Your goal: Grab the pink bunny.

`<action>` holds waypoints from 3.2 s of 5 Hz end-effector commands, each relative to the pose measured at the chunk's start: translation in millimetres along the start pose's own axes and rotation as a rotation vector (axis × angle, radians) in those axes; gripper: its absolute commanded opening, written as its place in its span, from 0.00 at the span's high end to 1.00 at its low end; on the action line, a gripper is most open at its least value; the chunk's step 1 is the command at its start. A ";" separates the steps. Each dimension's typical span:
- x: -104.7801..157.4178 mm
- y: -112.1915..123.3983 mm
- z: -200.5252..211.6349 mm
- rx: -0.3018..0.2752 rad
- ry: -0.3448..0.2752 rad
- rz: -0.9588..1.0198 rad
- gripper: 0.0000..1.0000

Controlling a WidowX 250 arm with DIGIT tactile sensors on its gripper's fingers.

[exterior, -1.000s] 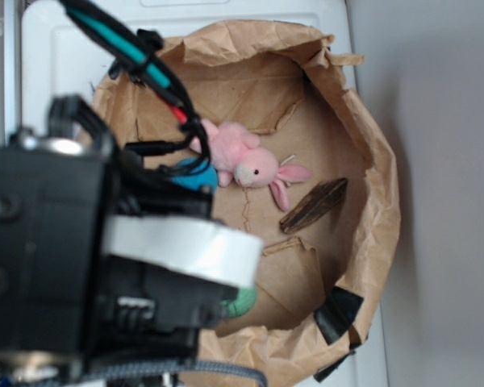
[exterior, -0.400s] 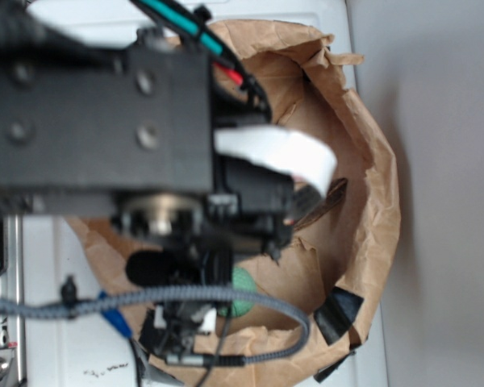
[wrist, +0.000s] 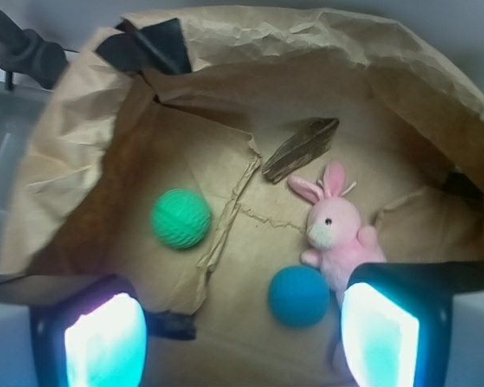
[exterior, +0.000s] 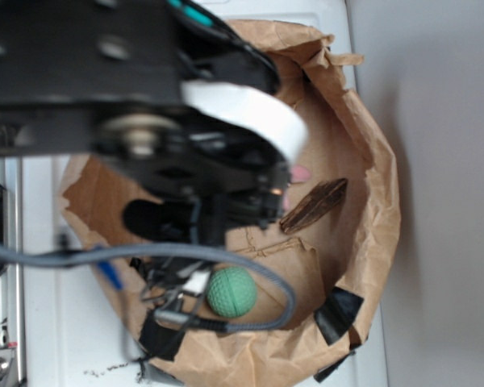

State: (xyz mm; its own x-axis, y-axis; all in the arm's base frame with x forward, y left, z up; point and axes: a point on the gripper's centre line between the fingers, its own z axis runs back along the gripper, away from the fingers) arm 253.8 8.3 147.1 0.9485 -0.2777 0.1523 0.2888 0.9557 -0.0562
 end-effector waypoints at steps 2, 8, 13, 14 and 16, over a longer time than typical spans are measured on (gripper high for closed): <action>8.6 20.7 -39.3 0.056 0.013 -0.048 0.00; 23.7 45.0 -92.6 0.084 0.014 -0.108 0.00; 21.5 59.7 -91.1 0.074 -0.074 -0.074 1.00; 22.7 46.4 -72.1 0.069 -0.074 -0.055 1.00; 13.1 17.0 -10.8 0.030 -0.101 -0.049 1.00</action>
State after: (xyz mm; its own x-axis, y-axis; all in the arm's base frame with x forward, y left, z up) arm 262.7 20.1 119.0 0.9328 -0.3059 0.1907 0.3206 0.9458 -0.0509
